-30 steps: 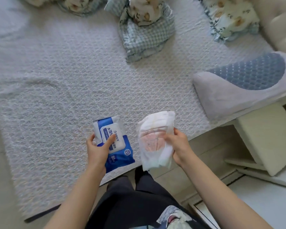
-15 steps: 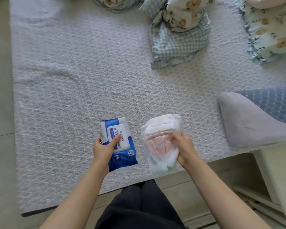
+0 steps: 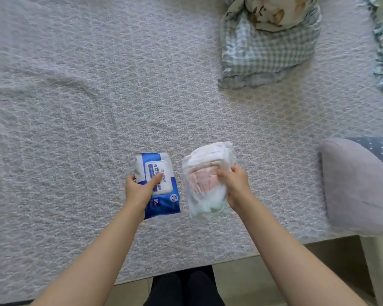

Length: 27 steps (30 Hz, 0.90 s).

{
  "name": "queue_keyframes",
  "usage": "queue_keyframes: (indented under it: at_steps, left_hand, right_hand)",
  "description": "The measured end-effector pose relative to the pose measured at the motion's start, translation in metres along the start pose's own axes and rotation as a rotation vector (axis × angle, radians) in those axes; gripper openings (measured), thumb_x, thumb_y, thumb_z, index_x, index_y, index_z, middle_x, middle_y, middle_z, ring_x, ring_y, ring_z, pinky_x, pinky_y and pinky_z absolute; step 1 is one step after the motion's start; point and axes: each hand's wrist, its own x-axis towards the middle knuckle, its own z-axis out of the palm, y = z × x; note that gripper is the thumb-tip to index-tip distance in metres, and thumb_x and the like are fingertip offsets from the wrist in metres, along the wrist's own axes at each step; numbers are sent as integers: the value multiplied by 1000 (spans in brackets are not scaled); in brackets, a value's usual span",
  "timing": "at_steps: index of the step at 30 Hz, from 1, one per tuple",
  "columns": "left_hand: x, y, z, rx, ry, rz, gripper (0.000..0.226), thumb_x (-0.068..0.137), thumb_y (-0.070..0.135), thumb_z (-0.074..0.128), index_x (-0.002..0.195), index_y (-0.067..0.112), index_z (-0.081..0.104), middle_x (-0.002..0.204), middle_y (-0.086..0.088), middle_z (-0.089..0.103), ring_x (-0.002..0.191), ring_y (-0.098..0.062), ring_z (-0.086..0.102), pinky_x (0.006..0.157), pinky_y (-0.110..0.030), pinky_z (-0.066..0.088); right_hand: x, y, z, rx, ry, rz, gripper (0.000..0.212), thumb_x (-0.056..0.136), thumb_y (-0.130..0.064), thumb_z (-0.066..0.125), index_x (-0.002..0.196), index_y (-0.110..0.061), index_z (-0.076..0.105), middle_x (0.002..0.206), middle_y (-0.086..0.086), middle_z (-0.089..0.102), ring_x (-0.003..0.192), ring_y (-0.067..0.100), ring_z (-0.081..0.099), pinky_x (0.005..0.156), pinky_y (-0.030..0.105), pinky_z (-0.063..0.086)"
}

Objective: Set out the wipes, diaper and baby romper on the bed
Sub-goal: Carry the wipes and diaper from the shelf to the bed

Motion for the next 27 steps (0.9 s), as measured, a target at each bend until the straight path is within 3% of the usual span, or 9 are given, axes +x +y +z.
queue_keyframes:
  at_steps: [3,6,11,15,19,23,27]
  left_hand:
    - [26,2,30,3,-10,3,69,69,36,85,120,20,42,98,5,64,79,-15,69,48,-26,52]
    - [52,6,61,-17,-27,4,70,70,34,85,126,18,44,106,0,65,83,-18,70,52,-30,54]
    - [92,22,112,-1,-51,99,77,68,35,86,130,19,44,112,3,66,85,-14,70,57,-29,56]
    - [123,32,146,-8,-105,135,79,66,42,86,130,22,44,111,3,67,89,-18,71,71,-42,61]
    - [140,24,165,56,-124,200,73,69,41,84,126,22,42,108,5,66,88,-15,71,67,-37,60]
    - [146,21,161,61,-148,192,73,66,44,85,123,25,44,106,6,68,83,-13,73,61,-37,61]
    - [145,20,162,67,-178,174,70,63,45,86,118,27,46,106,4,70,82,-14,74,64,-41,62]
  right_hand:
    - [40,-5,-2,27,20,3,11,83,6,60,86,-5,62,75,9,65,59,17,66,56,31,57]
    - [82,-14,-10,65,24,16,21,83,12,53,99,3,61,85,17,63,73,29,65,71,44,58]
    - [152,-34,-30,149,-19,-19,29,79,20,48,101,5,61,88,19,65,78,34,68,75,49,59]
    - [202,-32,-46,138,-20,-32,27,80,19,48,88,-1,64,83,15,65,69,28,69,66,44,61]
    - [228,-14,-59,-124,54,1,20,82,8,56,87,-11,60,86,12,66,59,19,68,48,28,54]
    - [234,-11,-61,-167,73,-40,24,76,-6,70,95,-16,62,89,5,69,63,13,69,46,23,52]
    - [233,-12,-61,-190,85,-102,17,82,-10,68,96,-16,59,89,4,68,72,16,70,50,23,53]
